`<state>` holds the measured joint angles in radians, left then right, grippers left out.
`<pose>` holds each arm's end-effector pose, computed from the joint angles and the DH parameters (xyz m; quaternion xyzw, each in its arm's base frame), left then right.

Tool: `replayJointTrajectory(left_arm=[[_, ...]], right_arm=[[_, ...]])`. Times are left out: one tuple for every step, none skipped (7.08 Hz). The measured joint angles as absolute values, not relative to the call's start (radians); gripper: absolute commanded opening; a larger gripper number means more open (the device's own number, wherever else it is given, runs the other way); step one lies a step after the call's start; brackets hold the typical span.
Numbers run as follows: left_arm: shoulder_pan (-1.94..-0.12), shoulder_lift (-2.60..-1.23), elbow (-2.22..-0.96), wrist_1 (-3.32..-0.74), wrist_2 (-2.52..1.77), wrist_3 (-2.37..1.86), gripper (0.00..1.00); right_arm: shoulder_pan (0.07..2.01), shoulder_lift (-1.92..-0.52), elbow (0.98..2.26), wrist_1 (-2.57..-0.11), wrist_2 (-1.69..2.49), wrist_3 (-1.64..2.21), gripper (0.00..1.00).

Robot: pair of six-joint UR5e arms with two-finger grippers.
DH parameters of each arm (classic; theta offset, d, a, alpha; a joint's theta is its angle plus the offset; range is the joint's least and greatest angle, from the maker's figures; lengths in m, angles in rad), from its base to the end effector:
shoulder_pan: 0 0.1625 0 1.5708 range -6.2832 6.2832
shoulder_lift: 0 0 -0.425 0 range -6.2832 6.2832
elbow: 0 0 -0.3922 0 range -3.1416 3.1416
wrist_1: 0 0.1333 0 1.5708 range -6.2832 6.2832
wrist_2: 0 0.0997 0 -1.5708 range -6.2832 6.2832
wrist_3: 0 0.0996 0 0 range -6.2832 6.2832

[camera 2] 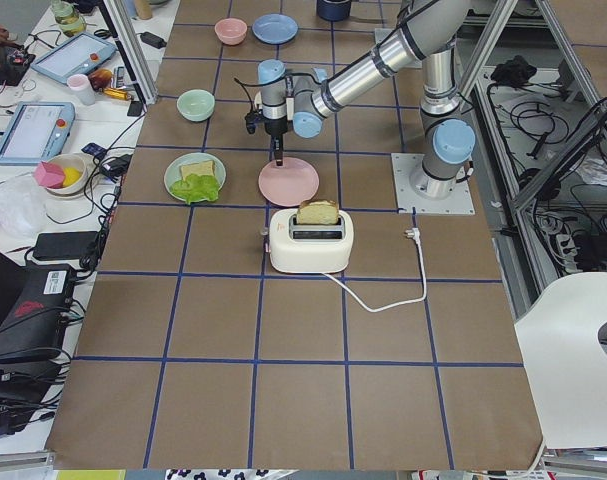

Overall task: Stack three plates with pink and blue
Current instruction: 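Lift the pink plate with the left gripper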

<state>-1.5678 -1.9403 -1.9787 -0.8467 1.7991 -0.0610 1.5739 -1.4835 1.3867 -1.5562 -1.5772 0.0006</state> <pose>-0.1092 -0.5277 0.1815 -0.0287 0.9927 0.0232 0.1146 0.1343 -0.5345 0.5327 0.0011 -0.9991 0.0411 0.0031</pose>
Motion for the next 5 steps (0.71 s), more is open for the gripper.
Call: replayJointTrajectory(left_arm=[[-1.568, -1.941, -1.978, -0.847, 1.804, -0.058, 0.00], [-1.569, -1.941, -1.975, -0.848, 1.815, -0.055, 0.00], [-1.572, -1.938, -1.972, -0.851, 1.825, -0.053, 0.00], [-1.580, -1.933, -1.968, -0.854, 1.829, -0.053, 0.00], [-1.599, -1.928, -1.959, -0.857, 1.837, -0.052, 0.00]], right_arm=[[1.574, -1.483, 1.387, -1.556, -1.578, 0.002, 1.00], [1.574, -1.484, 1.387, -1.555, -1.577, 0.002, 1.00], [1.574, -1.486, 1.387, -1.551, -1.577, 0.000, 1.00], [1.574, -1.487, 1.387, -1.549, -1.577, 0.000, 1.00], [1.574, -1.487, 1.387, -1.548, -1.575, 0.002, 1.00]])
